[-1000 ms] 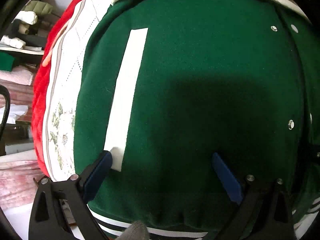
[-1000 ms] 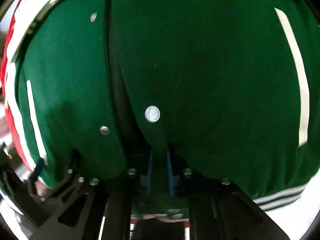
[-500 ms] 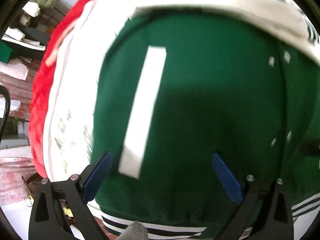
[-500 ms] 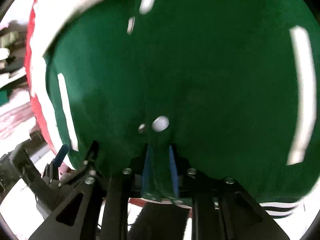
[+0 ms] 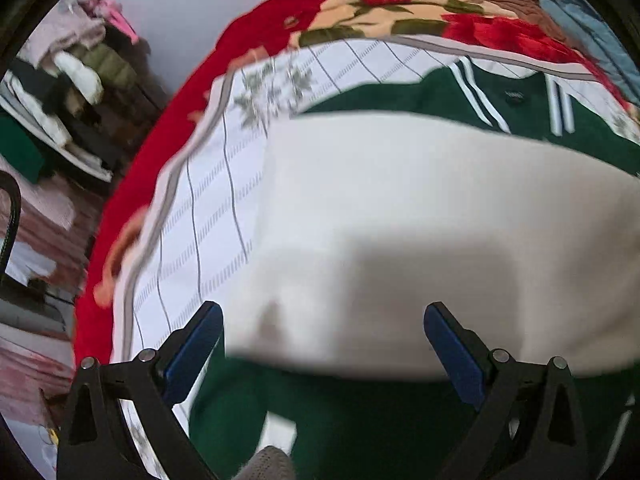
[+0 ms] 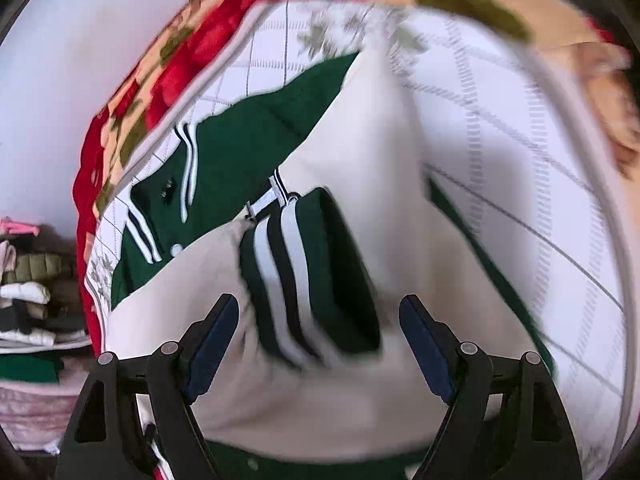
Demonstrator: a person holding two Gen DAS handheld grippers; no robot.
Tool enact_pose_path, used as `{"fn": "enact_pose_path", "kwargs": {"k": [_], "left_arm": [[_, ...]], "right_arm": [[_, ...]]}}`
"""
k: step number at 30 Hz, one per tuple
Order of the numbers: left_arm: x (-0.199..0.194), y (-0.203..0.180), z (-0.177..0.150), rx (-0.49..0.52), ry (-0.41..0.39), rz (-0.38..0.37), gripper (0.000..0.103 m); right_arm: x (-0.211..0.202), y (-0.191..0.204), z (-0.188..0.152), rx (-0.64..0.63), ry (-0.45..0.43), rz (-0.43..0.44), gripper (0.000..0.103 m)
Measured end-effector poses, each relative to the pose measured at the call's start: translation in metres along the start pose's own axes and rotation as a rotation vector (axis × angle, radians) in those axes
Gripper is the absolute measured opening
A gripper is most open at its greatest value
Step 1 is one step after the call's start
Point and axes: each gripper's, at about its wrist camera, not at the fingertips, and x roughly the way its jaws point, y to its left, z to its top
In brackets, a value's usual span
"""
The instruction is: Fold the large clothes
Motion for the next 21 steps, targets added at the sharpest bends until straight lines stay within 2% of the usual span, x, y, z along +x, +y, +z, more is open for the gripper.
{"fn": "enact_pose_path", "kwargs": {"k": [1, 2, 3, 4, 5, 7, 10, 11, 13, 16, 18, 21], "left_arm": [[0.004, 0.004, 0.01, 0.007, -0.001, 0.015, 0.103], [0.005, 0.005, 0.016, 0.011, -0.005, 0.026, 0.103], [0.003, 0.004, 0.018, 0.015, -0.009, 0.034, 0.103], [0.003, 0.005, 0.021, 0.02, -0.016, 0.043, 0.103], [0.003, 0.008, 0.023, 0.028, -0.024, 0.057, 0.103], [0.003, 0.015, 0.029, 0.032, -0.03, 0.076, 0.103], [0.013, 0.018, 0.037, 0.024, -0.016, 0.098, 0.103], [0.02, 0.019, 0.04, 0.022, -0.004, 0.108, 0.103], [0.042, 0.015, 0.046, 0.045, 0.025, 0.142, 0.103], [0.068, 0.008, 0.044, 0.077, 0.041, 0.166, 0.103], [0.069, 0.006, 0.044, 0.101, 0.024, 0.175, 0.103], [0.057, 0.006, 0.044, 0.125, 0.0, 0.184, 0.103]], "right_arm": [[0.012, 0.016, -0.005, -0.01, 0.021, 0.0, 0.08], [0.018, 0.024, -0.008, -0.039, 0.028, -0.013, 0.07], [0.03, 0.024, -0.009, -0.061, 0.016, -0.039, 0.051], [0.022, 0.031, -0.014, -0.107, -0.014, -0.083, 0.017], [0.022, 0.033, -0.024, -0.122, -0.04, -0.114, 0.012], [-0.012, 0.022, -0.026, -0.072, -0.124, -0.086, 0.01], [-0.043, -0.006, -0.023, 0.031, -0.196, -0.107, 0.009], [-0.041, -0.01, -0.02, 0.051, -0.201, -0.121, 0.009], [-0.032, -0.027, -0.015, 0.09, -0.167, -0.179, 0.008], [0.009, -0.054, -0.008, 0.167, 0.006, -0.266, 0.008], [0.0, -0.062, -0.009, 0.208, 0.001, -0.247, 0.008], [-0.03, -0.056, -0.014, 0.189, -0.071, -0.172, 0.01]]}}
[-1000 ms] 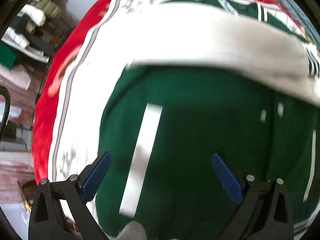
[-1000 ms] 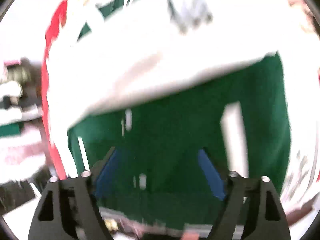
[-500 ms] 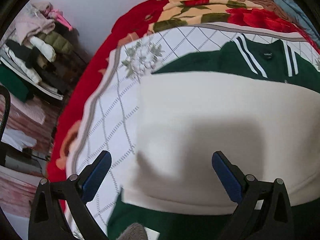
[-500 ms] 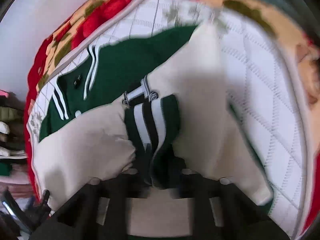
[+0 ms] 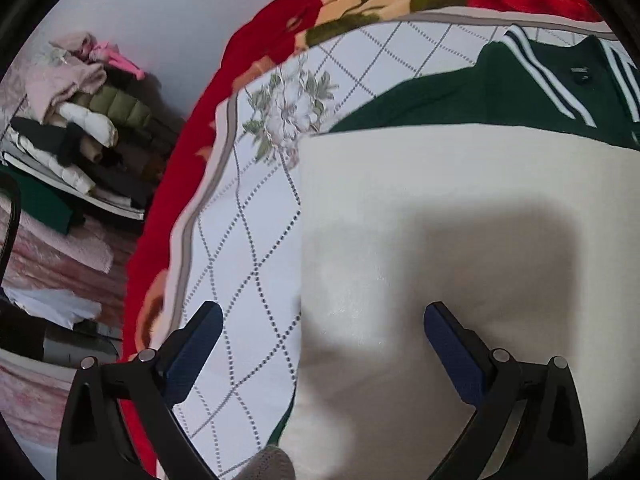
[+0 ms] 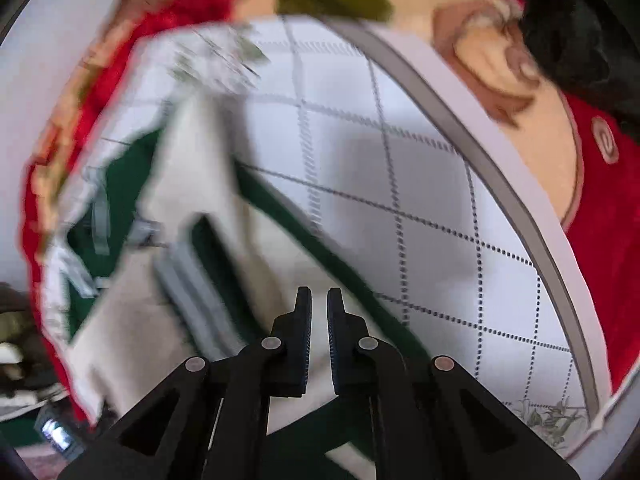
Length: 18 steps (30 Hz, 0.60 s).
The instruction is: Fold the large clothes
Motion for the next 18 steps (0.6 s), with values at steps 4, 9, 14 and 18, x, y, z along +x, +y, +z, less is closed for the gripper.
{"fn": "enact_pose_path", "kwargs": {"k": [4, 9, 14, 18], "left_arm": [[-0.018, 0.012, -0.006, -0.06, 0.002, -0.047, 0.103], [0.01, 0.0, -0.011, -0.036, 0.064, -0.053, 0.103], [0.001, 0.002, -0.01, -0.018, 0.024, -0.048, 0.103], [-0.033, 0.018, -0.028, -0.077, 0.017, -0.134, 0.103]], "right_arm": [[-0.016, 0.036, -0.016, -0.123, -0.03, 0.121, 0.028], [0.035, 0.081, -0.023, -0.28, 0.061, 0.074, 0.024], [0.064, 0.088, -0.009, -0.298, 0.175, -0.009, 0.026], [0.004, 0.074, -0.026, -0.38, 0.138, -0.046, 0.064]]}}
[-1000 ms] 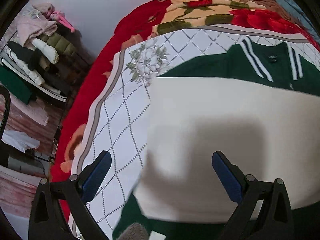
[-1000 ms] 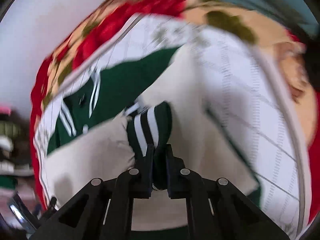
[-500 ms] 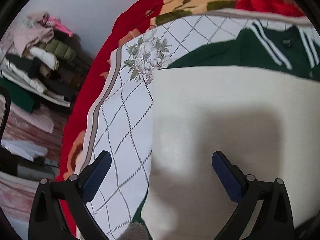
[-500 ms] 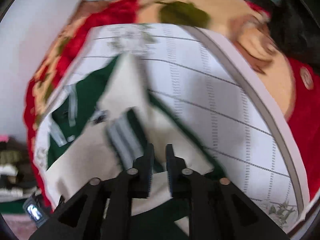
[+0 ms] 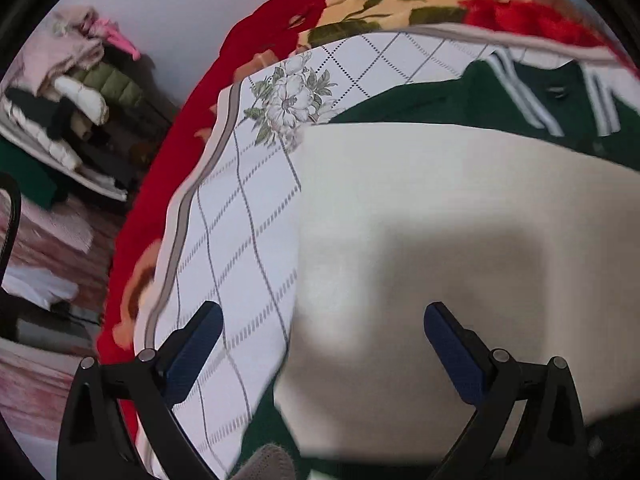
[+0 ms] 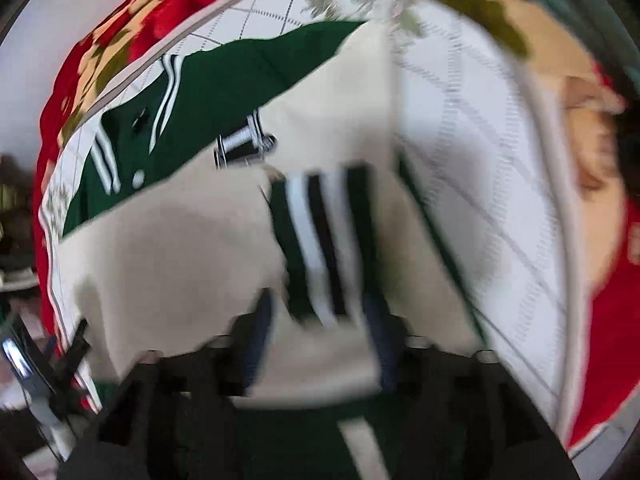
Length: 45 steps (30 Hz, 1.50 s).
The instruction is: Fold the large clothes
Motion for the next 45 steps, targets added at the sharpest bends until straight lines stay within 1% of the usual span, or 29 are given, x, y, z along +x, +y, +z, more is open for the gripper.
{"fn": "enact_pose_path", "kwargs": {"k": [3, 4, 6, 8, 10, 12, 14, 16, 17, 18, 19, 21, 23, 25, 26, 27, 28, 30, 31, 32, 33, 34, 35, 37, 39, 41, 42, 44, 45], "left_arm": [[-0.031, -0.001, -0.03, -0.004, 0.036, -0.071, 0.103], [-0.045, -0.004, -0.047, -0.002, 0.061, -0.105, 0.103], [-0.063, -0.013, -0.072, 0.011, 0.099, -0.143, 0.103], [-0.082, -0.028, -0.103, 0.035, 0.14, -0.164, 0.103], [-0.094, -0.048, -0.132, 0.052, 0.177, -0.167, 0.103], [-0.102, -0.071, -0.16, 0.062, 0.222, -0.152, 0.103], [-0.108, -0.091, -0.183, 0.061, 0.251, -0.127, 0.103], [-0.114, -0.109, -0.204, 0.066, 0.244, -0.054, 0.103], [-0.112, -0.12, -0.215, 0.078, 0.257, -0.008, 0.103], [-0.109, -0.128, -0.226, 0.089, 0.276, 0.032, 0.103], [-0.106, -0.133, -0.234, 0.095, 0.289, 0.056, 0.103], [-0.105, -0.141, -0.246, 0.085, 0.28, 0.09, 0.103], [-0.107, -0.144, -0.248, 0.074, 0.27, 0.118, 0.103], [-0.108, -0.145, -0.244, 0.04, 0.295, 0.144, 0.103], [-0.109, -0.145, -0.242, 0.023, 0.307, 0.154, 0.103], [-0.112, -0.143, -0.24, -0.004, 0.325, 0.164, 0.103], [-0.117, -0.14, -0.239, -0.028, 0.332, 0.171, 0.103], [-0.135, -0.134, -0.24, -0.084, 0.317, 0.17, 0.103], [-0.144, -0.134, -0.244, -0.096, 0.306, 0.18, 0.103], [-0.145, -0.133, -0.249, -0.098, 0.303, 0.186, 0.103], [-0.145, -0.136, -0.254, -0.095, 0.309, 0.193, 0.103], [-0.14, -0.137, -0.263, -0.089, 0.329, 0.202, 0.103], [-0.132, -0.138, -0.272, -0.097, 0.348, 0.204, 0.103], [-0.122, -0.136, -0.279, -0.133, 0.333, 0.198, 0.103], [-0.119, -0.134, -0.277, -0.137, 0.339, 0.204, 0.103], [-0.125, -0.131, -0.269, -0.144, 0.353, 0.219, 0.103], [-0.131, -0.131, -0.267, -0.145, 0.351, 0.23, 0.103], [-0.148, -0.127, -0.262, -0.162, 0.311, 0.249, 0.103], [-0.156, -0.127, -0.26, -0.165, 0.289, 0.26, 0.103]], "right_arm": [[-0.034, -0.033, -0.043, -0.004, 0.022, -0.049, 0.065], [-0.04, -0.047, -0.057, 0.01, 0.03, -0.066, 0.065], [-0.047, -0.071, -0.081, 0.044, 0.057, -0.085, 0.065], [-0.044, -0.106, -0.111, 0.117, 0.116, -0.069, 0.066], [-0.034, -0.131, -0.136, 0.165, 0.179, -0.022, 0.066], [-0.015, -0.147, -0.155, 0.171, 0.248, 0.026, 0.065], [0.006, -0.152, -0.171, 0.137, 0.324, 0.076, 0.065], [0.036, -0.149, -0.192, 0.065, 0.454, 0.121, 0.063], [0.044, -0.148, -0.199, 0.036, 0.479, 0.123, 0.057], [0.054, -0.147, -0.21, -0.006, 0.501, 0.102, 0.041], [0.061, -0.149, -0.223, -0.031, 0.502, 0.085, 0.035], [0.063, -0.148, -0.232, -0.074, 0.491, 0.078, 0.032], [0.063, -0.147, -0.236, -0.099, 0.505, 0.076, 0.031], [0.064, -0.143, -0.234, -0.158, 0.529, 0.086, 0.033], [0.062, -0.144, -0.232, -0.163, 0.545, 0.108, 0.033], [0.057, -0.148, -0.229, -0.148, 0.558, 0.159, 0.036], [0.052, -0.153, -0.228, -0.128, 0.569, 0.211, 0.043], [0.049, -0.158, -0.224, -0.103, 0.589, 0.301, 0.051], [0.049, -0.162, -0.225, -0.112, 0.594, 0.313, 0.051], [0.052, -0.159, -0.222, -0.13, 0.599, 0.304, 0.051], [0.056, -0.162, -0.223, -0.151, 0.601, 0.295, 0.046], [0.062, -0.165, -0.225, -0.152, 0.612, 0.291, 0.038], [0.068, -0.167, -0.225, -0.147, 0.628, 0.272, 0.036], [0.071, -0.163, -0.223, -0.171, 0.642, 0.235, 0.036], [0.065, -0.152, -0.217, -0.227, 0.665, 0.204, 0.037], [0.052, -0.146, -0.208, -0.257, 0.677, 0.228, 0.037], [0.045, -0.145, -0.203, -0.26, 0.667, 0.242, 0.039], [0.019, -0.148, -0.18, -0.257, 0.598, 0.274, 0.04], [0.007, -0.153, -0.169, -0.254, 0.554, 0.28, 0.044]]}}
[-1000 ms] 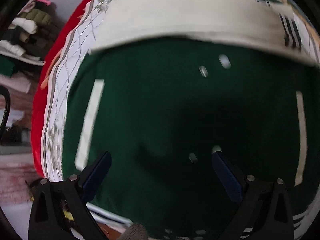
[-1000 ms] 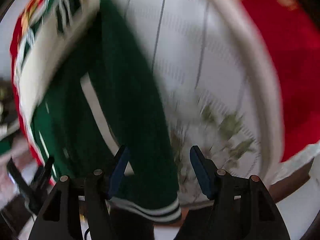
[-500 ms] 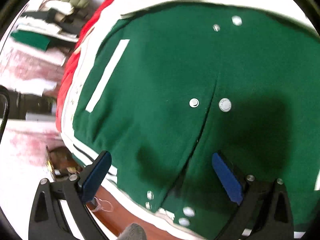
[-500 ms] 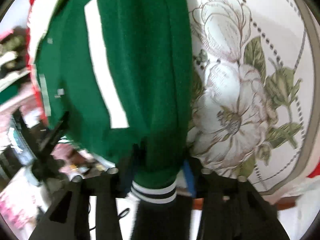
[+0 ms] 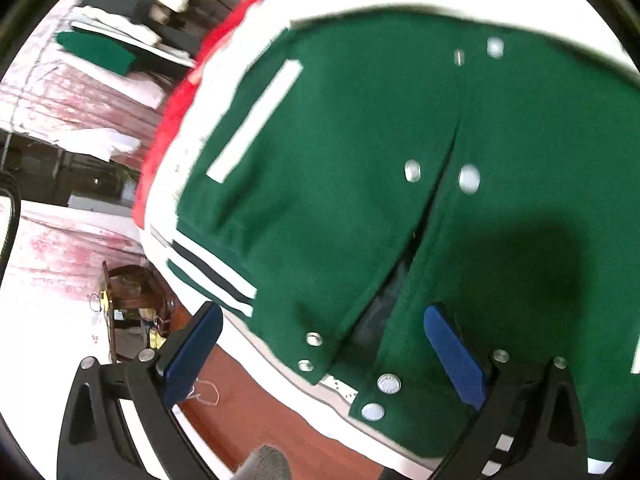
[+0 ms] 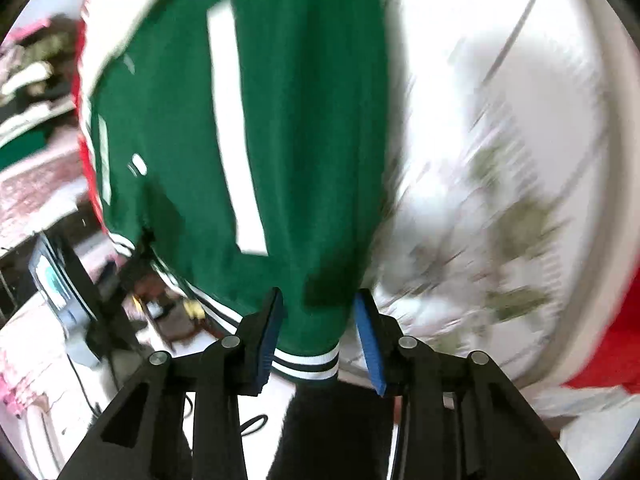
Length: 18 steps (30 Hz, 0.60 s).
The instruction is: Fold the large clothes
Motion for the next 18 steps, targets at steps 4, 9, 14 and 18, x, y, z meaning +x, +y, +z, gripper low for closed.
{"fn": "enact_pose_path", "kwargs": {"k": [4, 9, 14, 18], "left_arm": [[-0.02, -0.004, 0.002, -0.016, -0.056, 0.057, 0.103], [-0.01, -0.024, 0.013, -0.029, -0.04, 0.027, 0.103], [0.021, -0.051, 0.01, 0.023, 0.029, 0.009, 0.103], [0.025, -0.045, 0.01, 0.009, 0.027, -0.02, 0.103]], "right_arm": [[-0.065, -0.014, 0.033, 0.017, -0.201, -0.02, 0.045], [-0.105, -0.024, 0.111, -0.026, -0.357, -0.068, 0.045], [-0.104, -0.043, 0.169, -0.03, -0.378, -0.19, 0.018], [-0.097, -0.049, 0.172, -0.013, -0.374, -0.221, 0.014]]}}
